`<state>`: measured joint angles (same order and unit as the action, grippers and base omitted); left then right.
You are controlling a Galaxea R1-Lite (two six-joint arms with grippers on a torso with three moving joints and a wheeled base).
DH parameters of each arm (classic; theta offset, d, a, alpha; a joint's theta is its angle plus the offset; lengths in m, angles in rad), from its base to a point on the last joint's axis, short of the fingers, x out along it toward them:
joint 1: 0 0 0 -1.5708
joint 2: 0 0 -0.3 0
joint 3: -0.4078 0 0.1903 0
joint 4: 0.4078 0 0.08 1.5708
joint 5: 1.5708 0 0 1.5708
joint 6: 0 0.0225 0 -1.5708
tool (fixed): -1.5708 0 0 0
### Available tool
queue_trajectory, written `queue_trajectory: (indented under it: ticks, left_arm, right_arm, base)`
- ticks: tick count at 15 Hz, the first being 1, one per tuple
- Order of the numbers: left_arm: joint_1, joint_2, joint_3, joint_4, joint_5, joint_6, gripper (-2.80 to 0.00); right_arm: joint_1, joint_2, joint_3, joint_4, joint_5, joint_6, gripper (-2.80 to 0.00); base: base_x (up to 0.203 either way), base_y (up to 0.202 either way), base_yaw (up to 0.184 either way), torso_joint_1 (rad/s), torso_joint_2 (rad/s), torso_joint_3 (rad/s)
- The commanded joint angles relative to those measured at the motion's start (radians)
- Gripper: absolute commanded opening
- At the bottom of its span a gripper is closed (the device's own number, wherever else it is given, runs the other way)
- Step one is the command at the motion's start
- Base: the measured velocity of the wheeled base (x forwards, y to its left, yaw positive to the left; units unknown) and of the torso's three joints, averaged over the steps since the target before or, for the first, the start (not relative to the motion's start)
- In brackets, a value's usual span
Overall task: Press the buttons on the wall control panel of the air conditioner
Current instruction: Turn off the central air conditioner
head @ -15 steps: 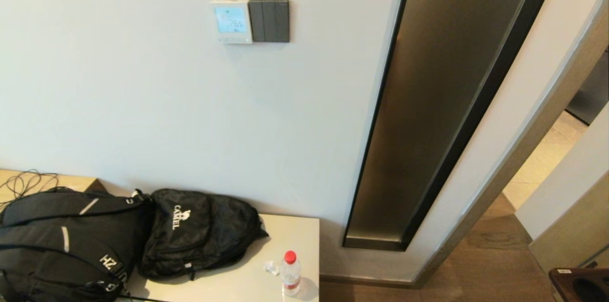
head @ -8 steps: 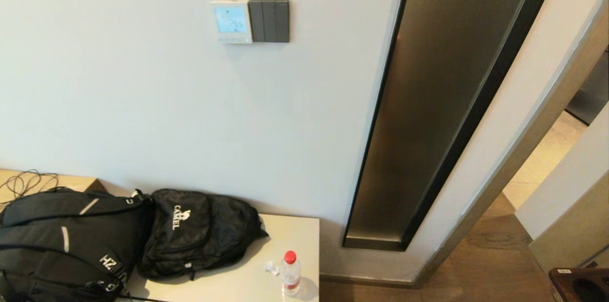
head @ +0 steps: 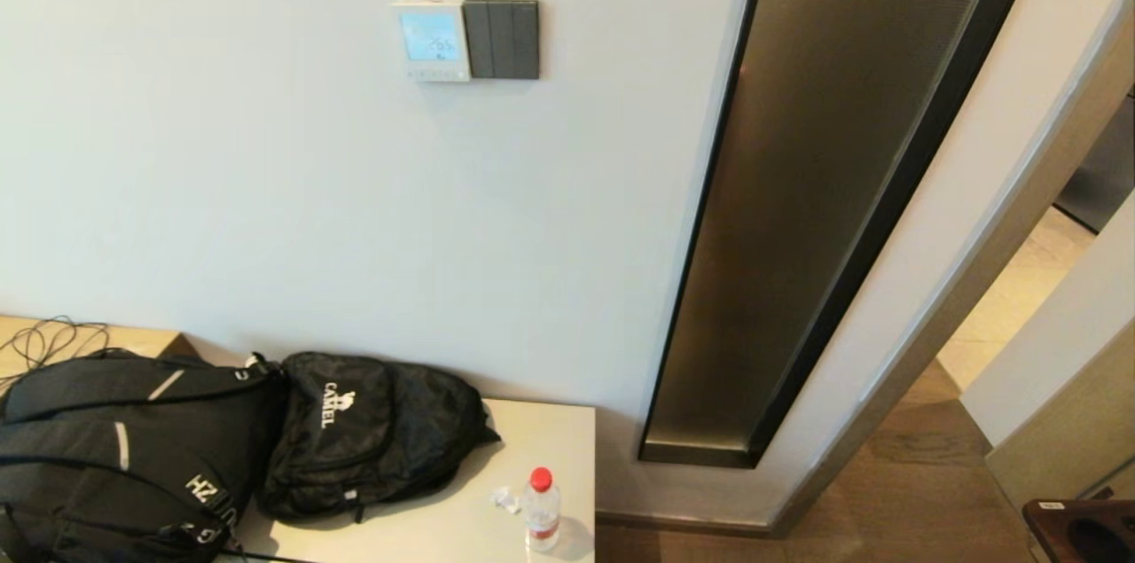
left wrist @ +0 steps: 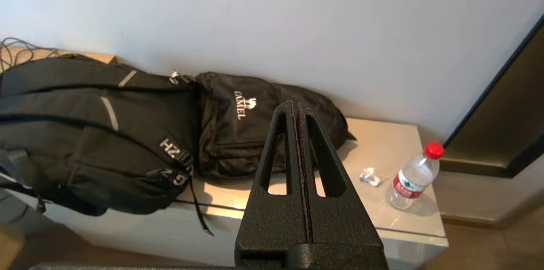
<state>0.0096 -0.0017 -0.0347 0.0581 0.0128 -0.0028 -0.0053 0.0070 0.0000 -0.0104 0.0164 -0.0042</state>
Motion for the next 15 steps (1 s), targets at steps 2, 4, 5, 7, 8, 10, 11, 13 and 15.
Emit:
queue_trajectory:
  ticks: [2, 4, 5, 7, 8, 10, 11, 13, 15]
  left_arm:
    - [0.001, -0.001, 0.022, -0.03, 0.0, -0.004, -2.8]
    - [0.001, -0.001, 0.035, -0.066, 0.001, -0.006, -2.8]
    - [0.001, -0.001, 0.034, -0.065, 0.001, -0.005, -2.8]
    - [0.001, -0.001, 0.035, -0.064, -0.001, -0.004, -2.8]
    - [0.001, -0.001, 0.035, -0.066, -0.001, -0.003, -2.8]
    - [0.0, -0.001, 0.034, -0.066, -0.001, 0.001, -2.8]
    - [0.0, -0.001, 0.032, -0.066, -0.001, 0.0, -2.8]
    - [0.0, 0.0, 0.032, -0.066, -0.001, 0.0, -2.8]
    - [0.0, -0.001, 0.032, -0.066, -0.001, 0.0, -2.8]
  right_arm:
    - [-0.001, 0.001, 0.0, 0.0, 0.0, 0.0, -2.8]
    - [0.001, 0.001, 0.0, 0.0, 0.0, 0.0, -2.8]
    - [-0.001, 0.001, 0.0, 0.0, 0.0, 0.0, -2.8]
    - [0.0, 0.001, 0.0, 0.0, 0.0, 0.0, -2.8]
    - [-0.001, 0.001, 0.0, 0.0, 0.0, 0.0, -2.8]
    - [-0.001, 0.001, 0.0, 0.0, 0.0, 0.0, -2.8]
    - [0.001, 0.001, 0.0, 0.0, 0.0, 0.0, -2.8]
    - [-0.001, 0.001, 0.0, 0.0, 0.0, 0.0, -2.8]
    - [0.0, 0.001, 0.0, 0.0, 0.0, 0.0, -2.8]
  base:
    - [0.0, 0.0, 0.0, 0.0, 0.0, 0.0]
    - [0.0, 0.0, 0.0, 0.0, 0.0, 0.0]
    - [0.0, 0.0, 0.0, 0.0, 0.0, 0.0]
    - [0.0, 0.0, 0.0, 0.0, 0.0, 0.0]
    - [0.0, 0.0, 0.0, 0.0, 0.0, 0.0]
    - [0.0, 0.0, 0.0, 0.0, 0.0, 0.0]
    - [0.0, 0.0, 0.0, 0.0, 0.0, 0.0]
    - [0.0, 0.0, 0.0, 0.0, 0.0, 0.0]
    - [0.0, 0.0, 0.0, 0.0, 0.0, 0.0]
